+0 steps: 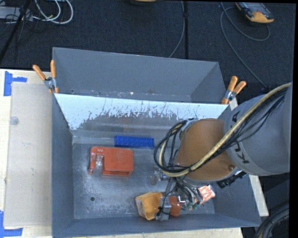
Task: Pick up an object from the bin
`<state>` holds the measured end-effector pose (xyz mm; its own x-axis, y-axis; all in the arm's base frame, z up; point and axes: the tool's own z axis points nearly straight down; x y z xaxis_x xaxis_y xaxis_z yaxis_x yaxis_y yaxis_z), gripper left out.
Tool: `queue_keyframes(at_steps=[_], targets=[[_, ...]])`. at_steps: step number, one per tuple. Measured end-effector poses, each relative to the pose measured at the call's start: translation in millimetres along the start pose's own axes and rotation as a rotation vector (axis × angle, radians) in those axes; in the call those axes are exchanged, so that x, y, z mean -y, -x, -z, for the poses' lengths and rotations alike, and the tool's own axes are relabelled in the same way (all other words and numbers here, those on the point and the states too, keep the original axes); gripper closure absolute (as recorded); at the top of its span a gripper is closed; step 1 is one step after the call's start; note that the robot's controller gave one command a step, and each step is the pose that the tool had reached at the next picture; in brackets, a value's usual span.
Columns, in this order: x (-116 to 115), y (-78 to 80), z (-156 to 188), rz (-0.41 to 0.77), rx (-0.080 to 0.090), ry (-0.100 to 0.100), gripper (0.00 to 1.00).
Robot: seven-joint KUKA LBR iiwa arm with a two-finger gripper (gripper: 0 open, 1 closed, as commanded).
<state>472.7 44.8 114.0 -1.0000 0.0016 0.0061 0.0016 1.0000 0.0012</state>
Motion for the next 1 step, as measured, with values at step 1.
queue_keyframes(at_steps=[1], targets=[[-7.4, 7.4, -29.8, 0.347, 0.007, 0.002, 0.00]])
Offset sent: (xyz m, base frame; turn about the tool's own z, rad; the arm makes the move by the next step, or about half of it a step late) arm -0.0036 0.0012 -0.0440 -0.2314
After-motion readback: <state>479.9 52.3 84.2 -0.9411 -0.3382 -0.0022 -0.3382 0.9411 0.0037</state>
